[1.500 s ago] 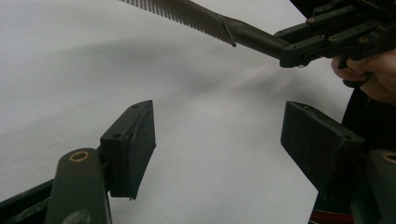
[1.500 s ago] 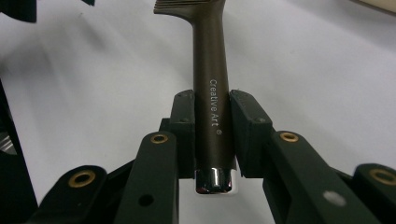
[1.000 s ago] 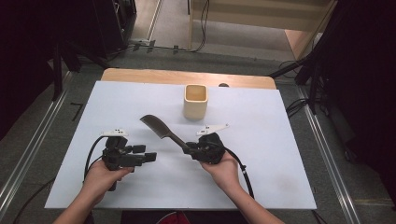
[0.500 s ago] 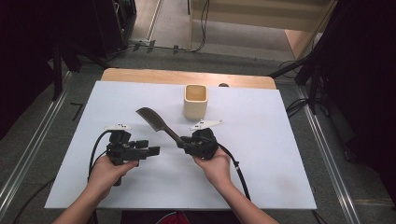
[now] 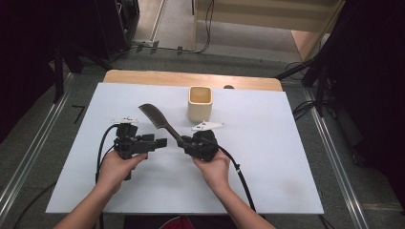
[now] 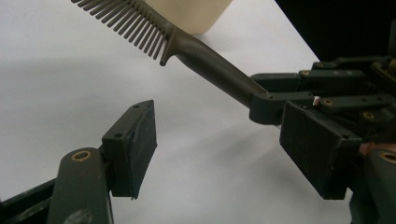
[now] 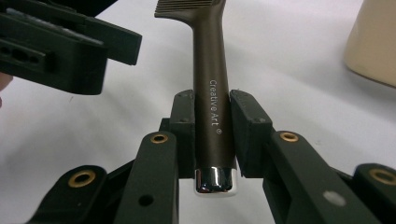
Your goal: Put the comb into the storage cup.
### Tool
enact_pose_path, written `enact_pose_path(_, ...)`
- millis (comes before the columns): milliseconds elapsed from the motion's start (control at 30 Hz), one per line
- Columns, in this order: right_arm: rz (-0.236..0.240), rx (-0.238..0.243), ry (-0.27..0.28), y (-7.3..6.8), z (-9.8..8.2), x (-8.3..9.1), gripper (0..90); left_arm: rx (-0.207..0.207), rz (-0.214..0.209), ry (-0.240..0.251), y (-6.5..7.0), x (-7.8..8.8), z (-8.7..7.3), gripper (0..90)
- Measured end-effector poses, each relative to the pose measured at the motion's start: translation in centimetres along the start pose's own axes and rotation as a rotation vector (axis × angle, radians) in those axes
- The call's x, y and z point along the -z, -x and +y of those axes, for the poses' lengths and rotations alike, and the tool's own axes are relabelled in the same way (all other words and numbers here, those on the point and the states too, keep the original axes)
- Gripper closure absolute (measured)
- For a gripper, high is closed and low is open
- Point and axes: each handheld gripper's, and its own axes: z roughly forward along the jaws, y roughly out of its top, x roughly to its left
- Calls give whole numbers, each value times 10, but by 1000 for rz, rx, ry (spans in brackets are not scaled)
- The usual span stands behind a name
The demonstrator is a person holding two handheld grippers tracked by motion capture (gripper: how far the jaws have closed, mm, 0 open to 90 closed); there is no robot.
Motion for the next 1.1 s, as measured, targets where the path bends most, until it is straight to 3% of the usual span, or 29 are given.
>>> enact_pose_path(267,-10,-24,47,-2,0,-7,702,34,42,74,1,-8,6,284)
enact_pose_path(800,-19,-69,96,-2,0,-15,702,64,75,83,-3,-22,18,280)
enact_pose_path(1000,-25,-81,110,-1,0,-15,702,109,51,85,-5,-23,25,283)
enact_pose_path(1100,-23,-87,119,-1,1,-15,702,122,60,78,-5,-25,28,292)
